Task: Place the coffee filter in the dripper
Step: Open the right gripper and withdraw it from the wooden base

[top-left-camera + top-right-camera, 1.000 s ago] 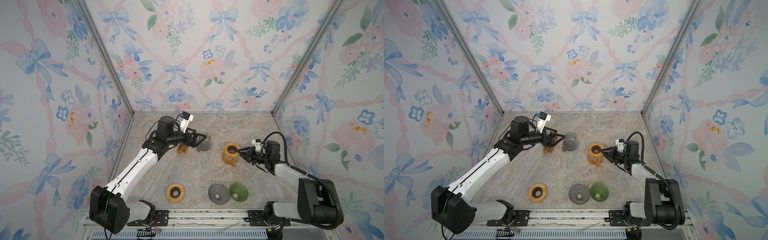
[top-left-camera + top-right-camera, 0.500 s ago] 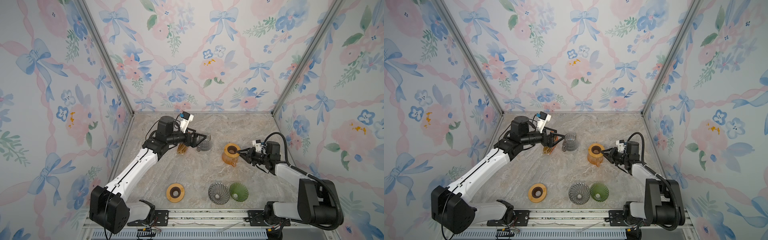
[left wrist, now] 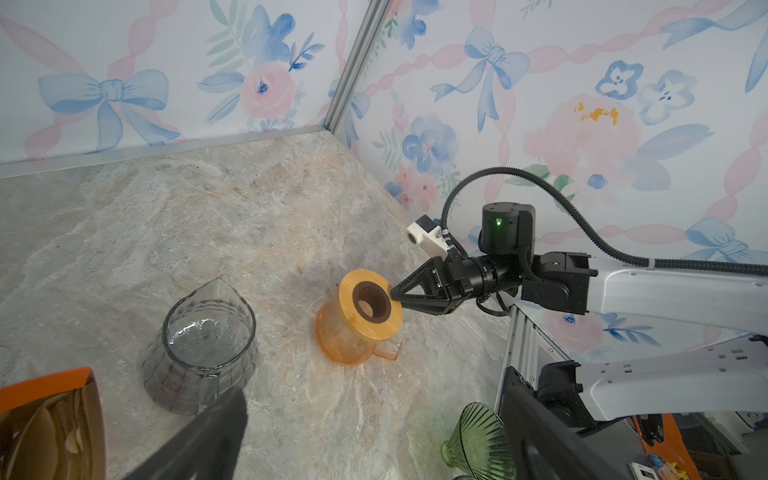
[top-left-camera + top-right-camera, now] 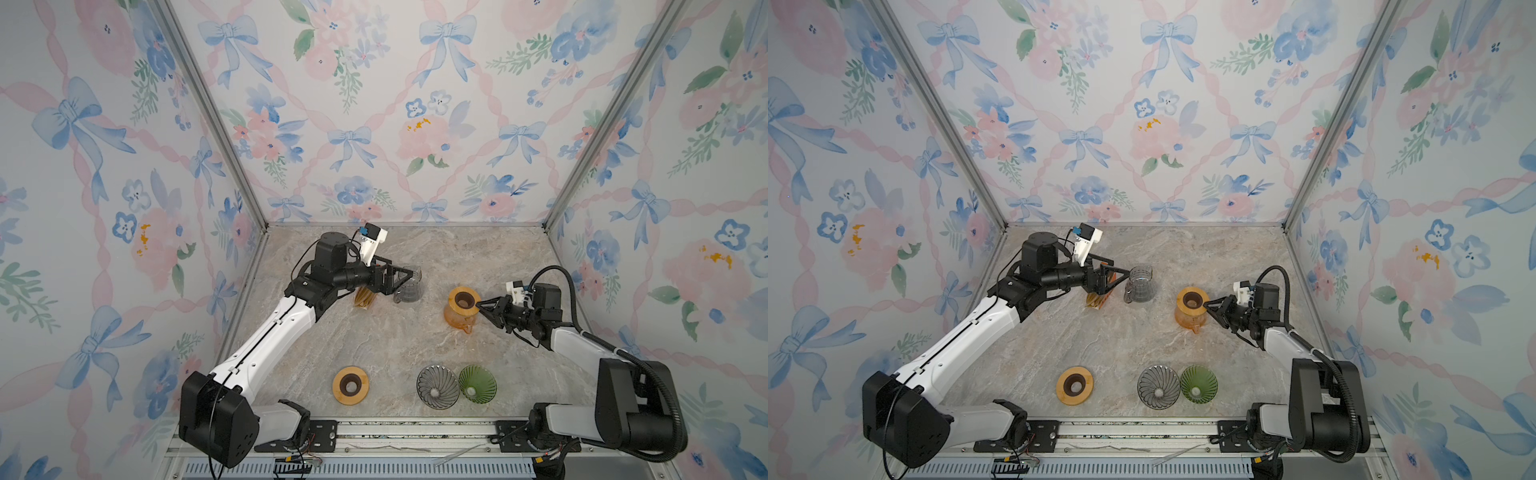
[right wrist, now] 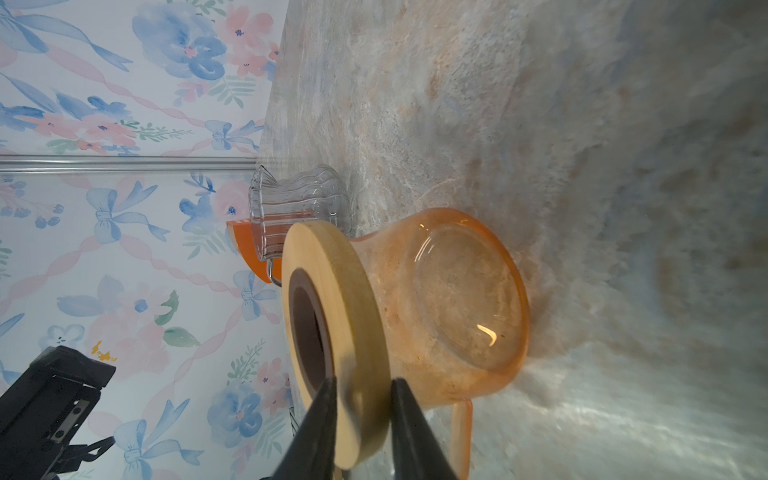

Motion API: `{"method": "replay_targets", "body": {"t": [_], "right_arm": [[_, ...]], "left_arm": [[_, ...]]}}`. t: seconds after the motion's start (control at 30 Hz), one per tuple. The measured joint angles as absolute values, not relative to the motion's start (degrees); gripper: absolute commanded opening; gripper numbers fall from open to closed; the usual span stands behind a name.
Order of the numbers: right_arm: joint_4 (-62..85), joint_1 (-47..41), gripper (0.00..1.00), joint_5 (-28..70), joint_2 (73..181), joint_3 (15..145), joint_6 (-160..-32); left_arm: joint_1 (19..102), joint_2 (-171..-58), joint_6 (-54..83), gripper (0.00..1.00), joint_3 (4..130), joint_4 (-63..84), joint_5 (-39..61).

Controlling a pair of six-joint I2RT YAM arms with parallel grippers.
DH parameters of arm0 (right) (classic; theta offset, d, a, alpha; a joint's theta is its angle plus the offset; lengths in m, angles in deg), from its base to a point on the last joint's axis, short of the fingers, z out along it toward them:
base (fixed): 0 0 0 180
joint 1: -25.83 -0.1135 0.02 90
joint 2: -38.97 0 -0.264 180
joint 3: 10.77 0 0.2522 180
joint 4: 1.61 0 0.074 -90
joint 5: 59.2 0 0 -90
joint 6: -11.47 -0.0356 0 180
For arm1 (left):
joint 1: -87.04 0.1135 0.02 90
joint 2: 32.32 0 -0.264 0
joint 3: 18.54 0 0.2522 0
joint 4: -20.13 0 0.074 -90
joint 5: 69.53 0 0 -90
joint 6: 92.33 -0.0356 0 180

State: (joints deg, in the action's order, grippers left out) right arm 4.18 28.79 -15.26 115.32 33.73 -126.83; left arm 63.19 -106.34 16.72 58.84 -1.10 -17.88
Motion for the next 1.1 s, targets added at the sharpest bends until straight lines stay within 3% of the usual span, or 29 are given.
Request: {"method": "replay_targets", "body": {"t": [0.33,0.53,1.1], "right_arm": [[6.17,28.79,0.29,-13.62,113.55,33.84,-125.49],[16.95,26.93,0.32,-6.73,106.08,36.22,-119.68],[54.28,4.33,0.50,20.24,89.77,44.18,-111.68]], "left_arm": [[63.08,-106.34,16.72,0.98,58.84,-1.10,-17.88],[62.49,-106.34,16.72,0.98,58.80,-1.10,-17.88],[52.98,-109.09,13.96,0.98,63.78,-4.22,-17.26]]}}
